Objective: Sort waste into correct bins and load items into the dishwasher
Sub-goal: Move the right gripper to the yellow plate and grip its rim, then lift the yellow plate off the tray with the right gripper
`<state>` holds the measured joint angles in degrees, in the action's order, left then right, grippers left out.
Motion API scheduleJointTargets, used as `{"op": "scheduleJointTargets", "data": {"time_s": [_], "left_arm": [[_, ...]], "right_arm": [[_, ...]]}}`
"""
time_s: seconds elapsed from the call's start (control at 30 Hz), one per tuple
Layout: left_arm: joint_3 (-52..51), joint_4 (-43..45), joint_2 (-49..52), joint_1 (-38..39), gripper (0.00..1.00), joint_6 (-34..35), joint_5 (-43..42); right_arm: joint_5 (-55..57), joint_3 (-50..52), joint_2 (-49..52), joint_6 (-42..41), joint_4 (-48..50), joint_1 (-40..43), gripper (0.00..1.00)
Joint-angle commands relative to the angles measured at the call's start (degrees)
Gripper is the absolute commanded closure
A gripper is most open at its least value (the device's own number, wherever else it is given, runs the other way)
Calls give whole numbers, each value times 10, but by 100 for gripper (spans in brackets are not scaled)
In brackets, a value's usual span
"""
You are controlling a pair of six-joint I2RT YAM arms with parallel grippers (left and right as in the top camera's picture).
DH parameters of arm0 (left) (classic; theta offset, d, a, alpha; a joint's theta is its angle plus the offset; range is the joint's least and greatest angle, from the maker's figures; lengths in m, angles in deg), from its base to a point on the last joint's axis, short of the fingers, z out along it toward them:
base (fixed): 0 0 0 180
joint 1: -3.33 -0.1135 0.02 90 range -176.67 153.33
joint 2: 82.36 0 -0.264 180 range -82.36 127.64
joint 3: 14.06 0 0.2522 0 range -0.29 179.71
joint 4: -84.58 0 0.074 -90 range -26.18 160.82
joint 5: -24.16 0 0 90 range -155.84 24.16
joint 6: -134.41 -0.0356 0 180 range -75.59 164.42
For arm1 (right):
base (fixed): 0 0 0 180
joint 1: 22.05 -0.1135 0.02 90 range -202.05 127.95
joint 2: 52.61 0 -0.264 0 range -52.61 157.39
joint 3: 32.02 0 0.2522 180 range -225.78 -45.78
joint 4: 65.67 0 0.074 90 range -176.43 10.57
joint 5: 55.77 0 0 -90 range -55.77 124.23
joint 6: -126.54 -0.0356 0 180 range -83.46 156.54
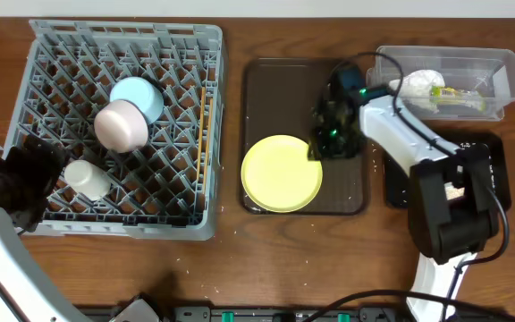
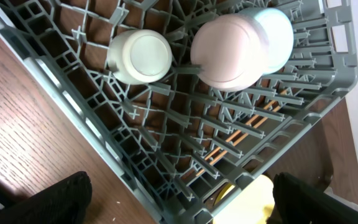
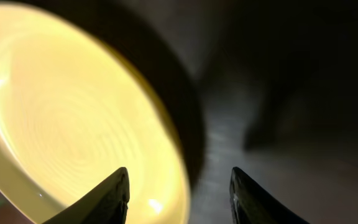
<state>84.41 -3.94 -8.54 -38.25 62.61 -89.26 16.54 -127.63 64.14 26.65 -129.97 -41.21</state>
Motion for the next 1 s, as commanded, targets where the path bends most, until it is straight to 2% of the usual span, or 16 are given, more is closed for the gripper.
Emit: {"op": "scheduleJointTargets", "data": {"time_s": [0.0, 0.07, 0.13, 0.2, 0.23, 0.43, 0.7, 0.83, 0.97], "left_arm": [[8, -2, 0, -3, 6, 1, 3], [8, -2, 0, -3, 6, 1, 3], [8, -2, 0, -3, 6, 1, 3], [8, -2, 0, -3, 6, 1, 3], [8, -2, 0, -3, 6, 1, 3], [8, -2, 0, -3, 6, 1, 3], [8, -2, 0, -3, 6, 1, 3], [8, -2, 0, -3, 6, 1, 3], [8, -2, 0, -3, 6, 1, 3]], "right_arm": [[-12, 20, -4, -30, 12, -18, 51], [-9, 25, -4, -39, 18, -24, 59], [4, 25, -4, -52, 20, -30, 73], [18, 24, -4, -71, 22, -31, 93], [18, 23, -4, -76, 22, -31, 99], [17, -20, -4, -95, -1, -21, 99], [-13, -212, -6, -103, -87, 6, 99], [-76, -283, -6, -155, -64, -1, 99], [-78, -299, -6, -228, 4, -29, 99]]}}
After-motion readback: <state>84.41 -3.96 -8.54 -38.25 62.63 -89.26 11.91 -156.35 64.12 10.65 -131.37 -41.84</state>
